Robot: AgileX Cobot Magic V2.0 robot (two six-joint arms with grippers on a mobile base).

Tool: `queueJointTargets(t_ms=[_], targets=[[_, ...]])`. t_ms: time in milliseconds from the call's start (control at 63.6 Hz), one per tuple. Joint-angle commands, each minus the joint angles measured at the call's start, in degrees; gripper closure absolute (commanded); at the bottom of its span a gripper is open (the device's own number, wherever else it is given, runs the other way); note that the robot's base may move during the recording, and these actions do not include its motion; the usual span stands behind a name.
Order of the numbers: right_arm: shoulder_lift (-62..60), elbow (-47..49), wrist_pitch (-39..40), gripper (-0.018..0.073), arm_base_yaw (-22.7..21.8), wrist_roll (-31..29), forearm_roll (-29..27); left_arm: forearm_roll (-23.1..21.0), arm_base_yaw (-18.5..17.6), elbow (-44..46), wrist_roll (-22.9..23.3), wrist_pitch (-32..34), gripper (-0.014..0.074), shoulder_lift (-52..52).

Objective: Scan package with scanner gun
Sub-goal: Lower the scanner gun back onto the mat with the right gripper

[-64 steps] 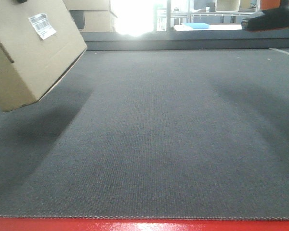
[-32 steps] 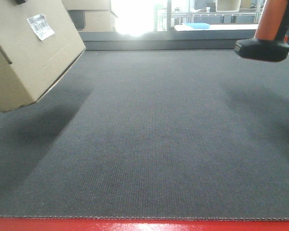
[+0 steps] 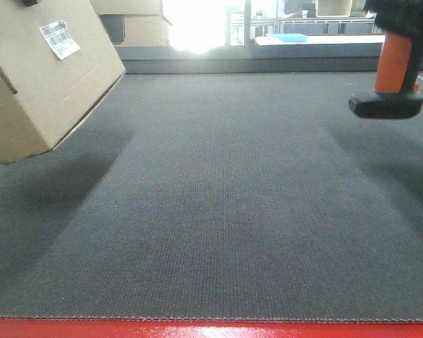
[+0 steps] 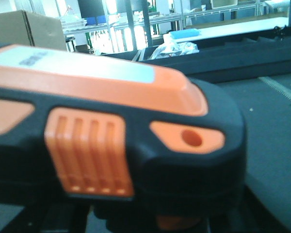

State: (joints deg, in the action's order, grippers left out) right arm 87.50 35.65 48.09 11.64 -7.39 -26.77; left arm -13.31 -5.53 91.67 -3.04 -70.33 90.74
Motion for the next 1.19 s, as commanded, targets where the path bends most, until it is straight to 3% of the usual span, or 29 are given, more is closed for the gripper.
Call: queueJointTargets(t_ms=[0, 126, 691, 1006, 1100, 1178], targets=[[0.84, 0.19, 5.02, 0.0721, -0.26, 3.12, 3.82, -0.66, 0.24, 0.58, 0.12, 0.37, 0.0708, -0.78], [2.94, 0.19, 5.02, 0.0721, -0.26, 3.60, 7.27, -0.58, 0.24, 0.58, 0.12, 0.78, 0.0708, -0.78], [7.99, 0.19, 5.88, 0.0721, -0.26, 3.60, 6.76, -0.52, 0.24, 0.58, 0.12, 1.11, 0.0708, -0.78], [7.86, 0.19, 2.46, 0.0720, -0.26, 3.60, 6.71, -0.52, 0.24, 0.58, 0.12, 0.76, 0.0708, -0.78], [7.86, 0.19, 2.29, 0.0608, -0.26, 3.60, 6.71, -0.52, 0.24, 0.58, 0.12, 0.62, 0.0708, -0.78], [7.86, 0.19, 2.18, 0.0421, -0.26, 3.60, 6.71, -0.52, 0.24, 0.58, 0.12, 0.53, 0.0708, -0.78]])
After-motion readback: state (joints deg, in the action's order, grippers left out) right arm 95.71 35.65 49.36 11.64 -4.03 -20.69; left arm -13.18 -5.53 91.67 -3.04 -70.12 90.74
